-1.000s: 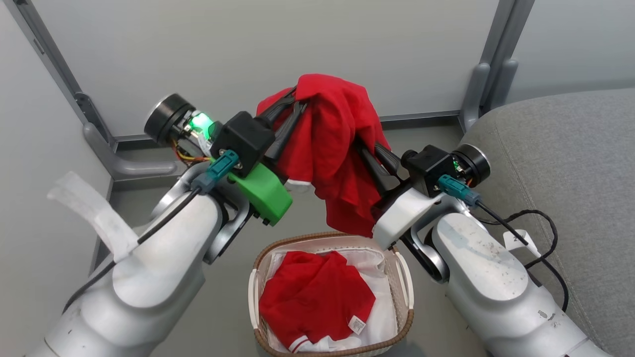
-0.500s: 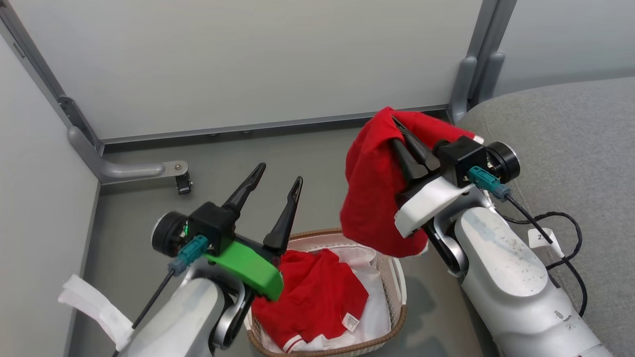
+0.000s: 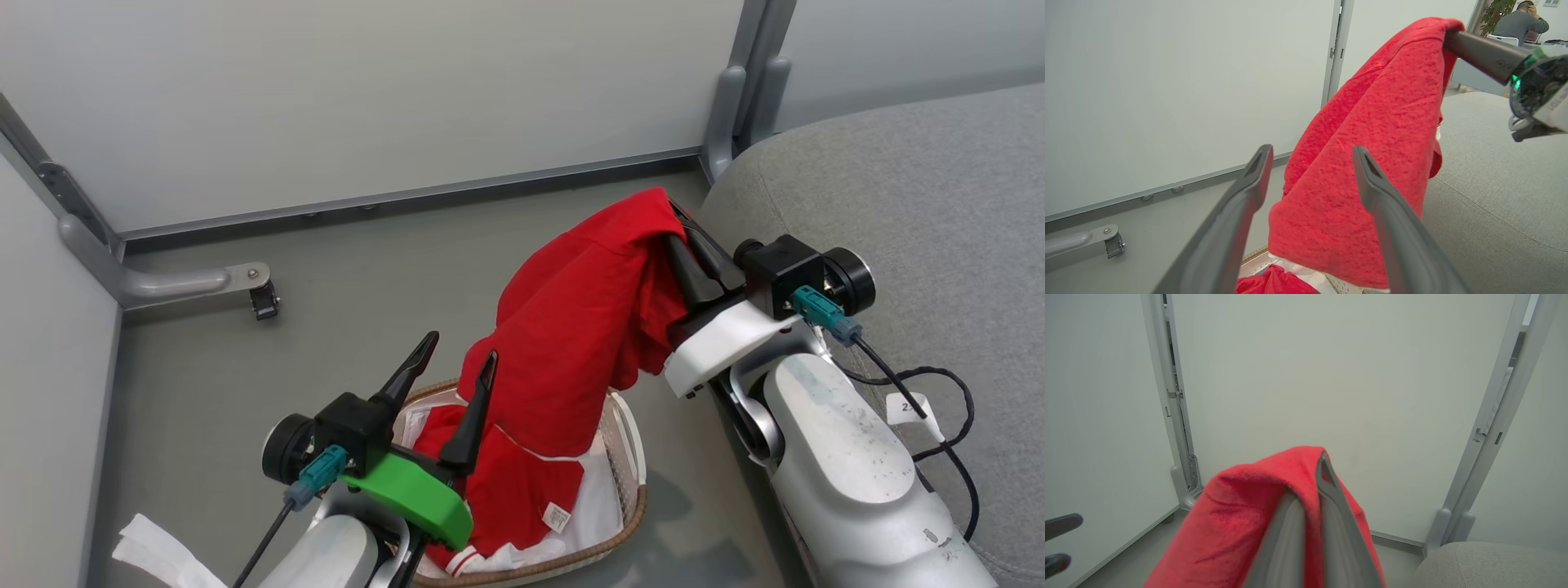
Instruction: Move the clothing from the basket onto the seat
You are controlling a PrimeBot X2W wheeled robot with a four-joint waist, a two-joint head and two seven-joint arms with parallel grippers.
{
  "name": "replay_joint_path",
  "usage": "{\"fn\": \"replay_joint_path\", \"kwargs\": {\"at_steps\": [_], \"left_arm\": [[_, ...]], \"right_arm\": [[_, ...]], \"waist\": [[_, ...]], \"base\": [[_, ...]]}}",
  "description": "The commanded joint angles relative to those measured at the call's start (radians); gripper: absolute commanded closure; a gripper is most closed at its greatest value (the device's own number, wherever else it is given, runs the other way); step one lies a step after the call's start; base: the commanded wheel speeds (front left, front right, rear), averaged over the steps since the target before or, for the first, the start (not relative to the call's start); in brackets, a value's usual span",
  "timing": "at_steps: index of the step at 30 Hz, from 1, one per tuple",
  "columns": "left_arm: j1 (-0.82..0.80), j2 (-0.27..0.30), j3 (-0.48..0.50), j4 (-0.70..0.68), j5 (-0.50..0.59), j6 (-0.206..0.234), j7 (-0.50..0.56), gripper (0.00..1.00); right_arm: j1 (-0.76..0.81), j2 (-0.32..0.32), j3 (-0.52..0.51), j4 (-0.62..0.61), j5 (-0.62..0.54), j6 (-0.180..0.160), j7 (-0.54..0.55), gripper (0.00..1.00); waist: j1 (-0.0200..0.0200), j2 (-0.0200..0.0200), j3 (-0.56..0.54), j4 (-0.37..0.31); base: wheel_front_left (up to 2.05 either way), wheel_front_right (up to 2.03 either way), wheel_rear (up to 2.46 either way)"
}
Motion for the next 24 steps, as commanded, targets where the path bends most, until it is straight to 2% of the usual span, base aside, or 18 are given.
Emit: {"fn": "replay_joint_path", "kwargs": {"at_steps": [1, 8, 17, 24], "left_arm": [[0.017, -0.004, 0.007, -0.004, 0.017, -0.004, -0.003, 0.0], [0.026, -0.005, 0.028, -0.026, 0.054, -0.009, -0.002, 0.0], [-0.02, -0.005, 0.033, -0.044, 0.1, -0.013, -0.002, 0.0], [-0.06, 0.0, 0.013, -0.027, 0.127, -0.029, -0.002, 0.0]], "right_arm": [[0.009, -0.004, -0.008, -0.008, -0.007, -0.001, 0.0, 1.0], [-0.008, -0.004, -0.036, -0.031, -0.024, -0.001, 0.0, 1.0], [-0.022, -0.004, -0.086, -0.076, -0.054, -0.001, 0.0, 1.0], [0.003, -0.003, -0.124, -0.098, -0.053, -0.001, 0.0, 1.0]], "waist": [[0.0, -0.0001, 0.012, -0.016], [0.0, -0.0001, 0.046, -0.102], [0.0, -0.0001, 0.136, -0.302], [0.0, -0.0001, 0.196, -0.415]], "base": [[0.0, 0.0, 0.0], [0.0, 0.0, 0.0], [0.0, 0.0, 0.0], [0.0, 0.0, 0.0]]}}
